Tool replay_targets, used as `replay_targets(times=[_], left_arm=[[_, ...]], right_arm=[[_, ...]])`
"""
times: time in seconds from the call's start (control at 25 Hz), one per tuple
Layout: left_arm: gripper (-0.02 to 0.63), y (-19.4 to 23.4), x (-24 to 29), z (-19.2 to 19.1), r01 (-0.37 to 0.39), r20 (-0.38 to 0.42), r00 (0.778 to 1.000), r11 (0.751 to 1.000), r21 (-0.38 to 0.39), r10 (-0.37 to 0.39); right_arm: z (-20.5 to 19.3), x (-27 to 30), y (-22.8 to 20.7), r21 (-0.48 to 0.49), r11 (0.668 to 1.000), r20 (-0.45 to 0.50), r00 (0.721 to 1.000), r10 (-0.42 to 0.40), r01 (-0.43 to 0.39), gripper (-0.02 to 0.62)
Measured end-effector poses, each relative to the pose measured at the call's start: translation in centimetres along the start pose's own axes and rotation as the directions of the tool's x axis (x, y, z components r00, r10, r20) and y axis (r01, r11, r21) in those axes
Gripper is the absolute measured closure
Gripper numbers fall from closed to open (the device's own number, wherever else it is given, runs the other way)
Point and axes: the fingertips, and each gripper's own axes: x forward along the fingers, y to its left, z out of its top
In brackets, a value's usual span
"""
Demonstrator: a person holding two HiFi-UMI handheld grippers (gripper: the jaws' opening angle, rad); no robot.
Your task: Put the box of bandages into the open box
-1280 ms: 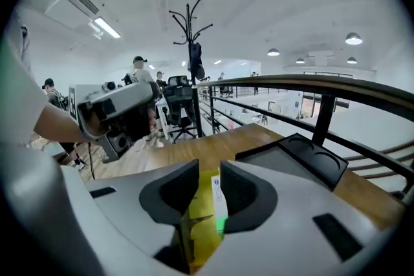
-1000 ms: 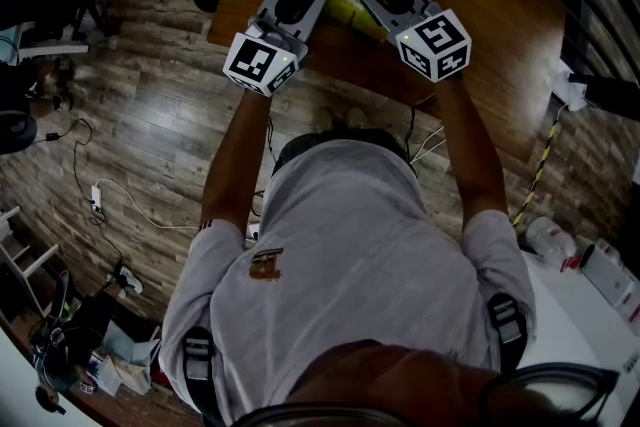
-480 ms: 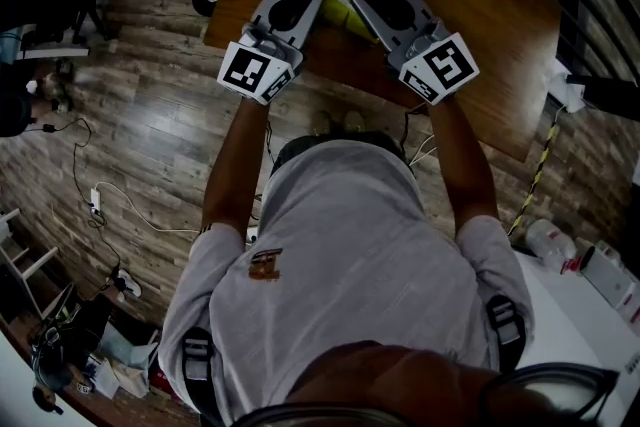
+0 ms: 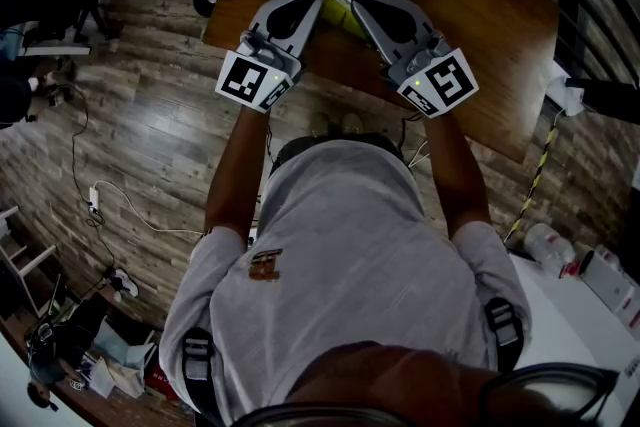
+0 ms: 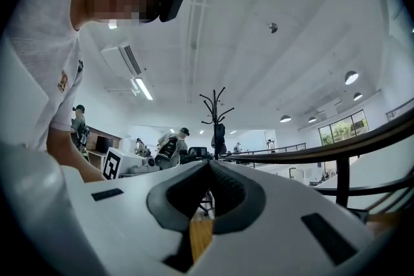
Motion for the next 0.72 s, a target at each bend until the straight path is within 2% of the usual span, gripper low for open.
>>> replay_targets(times=[0.72], left_arm=[[0.586,-3.1,-1.2,0.5,0.000,0.010,1.000,1.000,0.016,0.000]], right_arm=[[0.1,-2.5,2.4,-0.017,1.000,0.008,1.000,0.017,-0.017,0.563]])
